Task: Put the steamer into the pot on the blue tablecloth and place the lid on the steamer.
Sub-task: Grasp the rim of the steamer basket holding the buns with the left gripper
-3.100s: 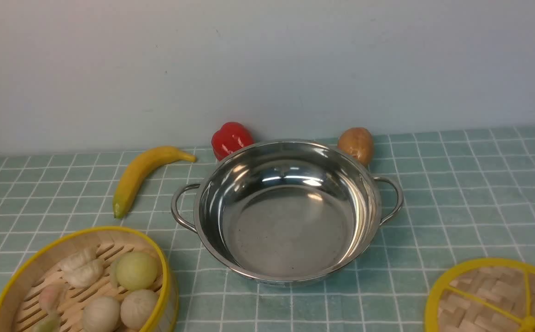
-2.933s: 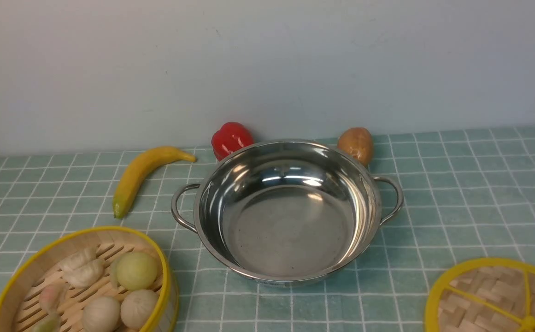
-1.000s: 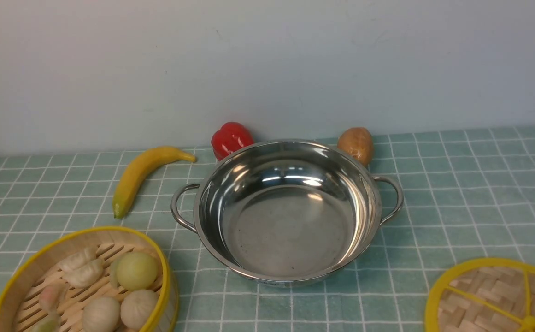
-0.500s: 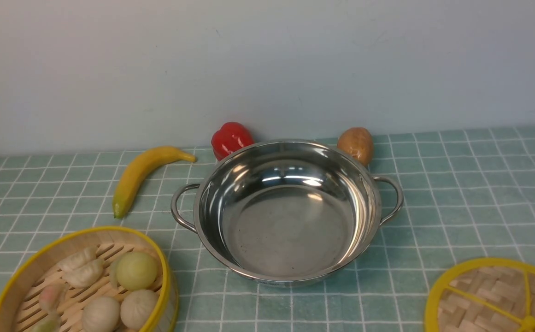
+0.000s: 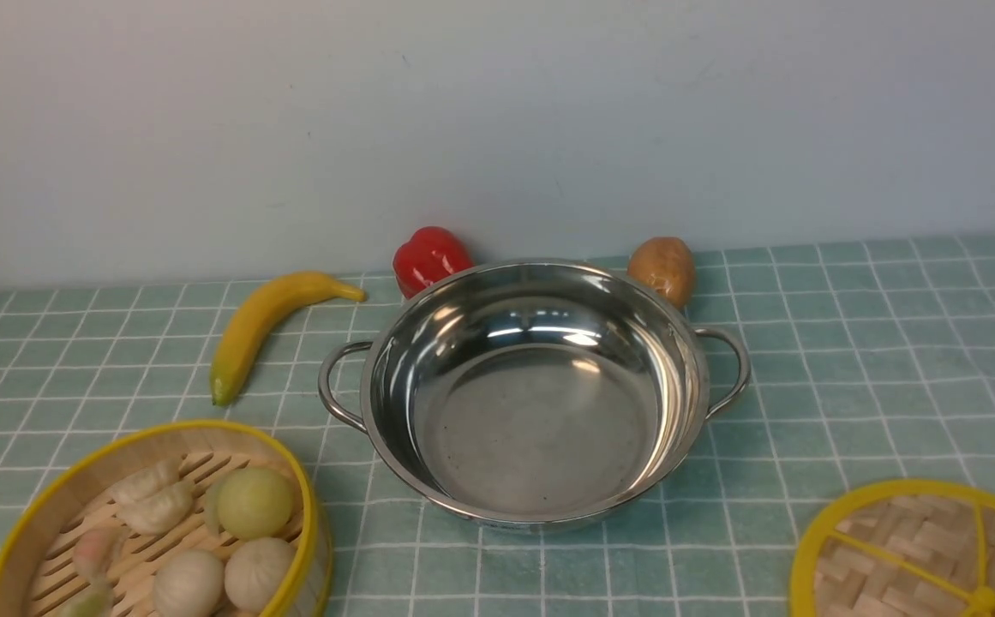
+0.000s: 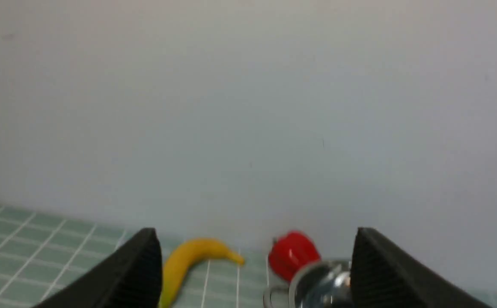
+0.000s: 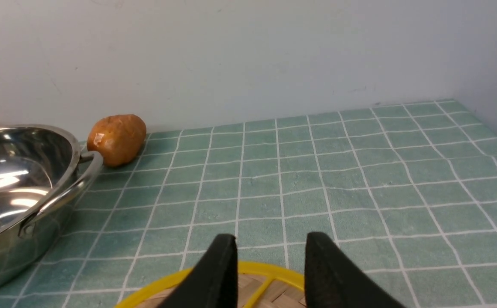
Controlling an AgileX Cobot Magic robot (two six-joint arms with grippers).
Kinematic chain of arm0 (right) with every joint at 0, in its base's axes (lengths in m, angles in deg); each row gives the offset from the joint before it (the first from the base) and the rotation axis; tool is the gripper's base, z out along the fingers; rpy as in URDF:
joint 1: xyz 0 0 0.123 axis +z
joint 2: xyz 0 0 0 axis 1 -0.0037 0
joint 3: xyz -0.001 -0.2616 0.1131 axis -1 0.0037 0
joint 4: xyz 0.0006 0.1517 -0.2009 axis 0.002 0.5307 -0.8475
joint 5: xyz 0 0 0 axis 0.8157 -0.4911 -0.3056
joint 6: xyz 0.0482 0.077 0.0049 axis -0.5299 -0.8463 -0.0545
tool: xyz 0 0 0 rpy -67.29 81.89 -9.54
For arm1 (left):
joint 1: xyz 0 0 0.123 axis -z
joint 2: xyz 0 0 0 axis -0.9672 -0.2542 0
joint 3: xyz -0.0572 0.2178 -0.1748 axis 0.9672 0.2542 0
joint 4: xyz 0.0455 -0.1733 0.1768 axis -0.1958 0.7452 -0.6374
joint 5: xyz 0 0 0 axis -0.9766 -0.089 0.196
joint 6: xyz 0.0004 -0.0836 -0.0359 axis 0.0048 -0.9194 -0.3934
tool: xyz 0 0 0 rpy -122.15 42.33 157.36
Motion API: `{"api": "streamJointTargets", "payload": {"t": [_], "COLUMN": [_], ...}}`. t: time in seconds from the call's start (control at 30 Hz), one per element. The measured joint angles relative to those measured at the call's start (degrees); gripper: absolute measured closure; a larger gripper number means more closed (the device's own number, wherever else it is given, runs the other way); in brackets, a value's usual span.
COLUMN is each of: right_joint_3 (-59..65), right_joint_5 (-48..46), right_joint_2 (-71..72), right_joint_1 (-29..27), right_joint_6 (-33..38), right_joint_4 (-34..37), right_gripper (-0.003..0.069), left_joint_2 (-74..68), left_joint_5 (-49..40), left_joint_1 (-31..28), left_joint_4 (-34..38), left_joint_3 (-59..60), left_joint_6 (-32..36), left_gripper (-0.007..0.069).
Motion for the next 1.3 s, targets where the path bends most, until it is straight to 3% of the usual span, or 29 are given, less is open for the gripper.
{"api": "streamJointTargets", "payload": {"t": [0.07, 0.1, 0.17, 0.2, 0.27, 0.47, 0.57, 0.73, 0.87, 0.97, 1.1, 1.2, 1.3], "right_joint_3": [0.0, 0.0, 0.0, 0.0, 0.0, 0.0, 0.0, 0.0, 0.0, 0.0, 0.0, 0.0, 0.0], "right_joint_5": [0.0, 0.0, 0.0, 0.0, 0.0, 0.0, 0.0, 0.1, 0.2, 0.2, 0.2, 0.2, 0.2], "right_joint_2": [0.0, 0.0, 0.0, 0.0, 0.0, 0.0, 0.0, 0.0, 0.0, 0.0, 0.0, 0.0, 0.0], "right_joint_1": [0.0, 0.0, 0.0, 0.0, 0.0, 0.0, 0.0, 0.0, 0.0, 0.0, 0.0, 0.0, 0.0], "right_joint_6": [0.0, 0.0, 0.0, 0.0, 0.0, -0.1, -0.4, -1.3, -1.5, -1.5, -1.5, -1.5, -1.5], "right_joint_4": [0.0, 0.0, 0.0, 0.0, 0.0, 0.0, 0.0, 0.0, 0.0, 0.0, 0.0, 0.0, 0.0], "right_gripper": [0.0416, 0.0416, 0.0416, 0.0416, 0.0416, 0.0416, 0.0416, 0.0416, 0.0416, 0.0416, 0.0416, 0.0416, 0.0416], "left_joint_2": [-2.0, -6.1, -10.8, -11.3, -19.8, -34.4, -39.8, -46.5, -49.4, -50.9, -53.5, -55.2, -57.4], "left_joint_5": [-5.5, -15.8, -27.4, -27.4, -40.8, -45.5, -45.6, -45.6, -45.8, -46.2, -46.3, -46.3, -46.3], "left_joint_1": [0.0, 0.0, 0.0, 0.0, 0.0, 1.9, 4.8, 14.8, 25.6, 28.7, 31.4, 32.0, 32.0], "left_joint_4": [-0.2, -0.5, -0.7, -0.7, -1.2, -0.1, 0.6, -7.8, -20.5, -25.5, -23.4, -17.7, -17.6], "left_joint_3": [-3.2, -9.7, -15.2, -15.8, -22.0, -25.8, -26.0, -26.0, -26.0, -26.0, -26.0, -26.0, -26.0], "left_joint_6": [1.5, 4.0, 6.2, 6.2, 12.7, 33.6, 37.9, 37.4, 30.4, 24.6, 19.1, 20.7, 21.3], "left_gripper": [0.008, 0.008, 0.008, 0.008, 0.008, 0.008, 0.008, 0.008, 0.008, 0.008, 0.011, 0.0174, 0.0239]}}
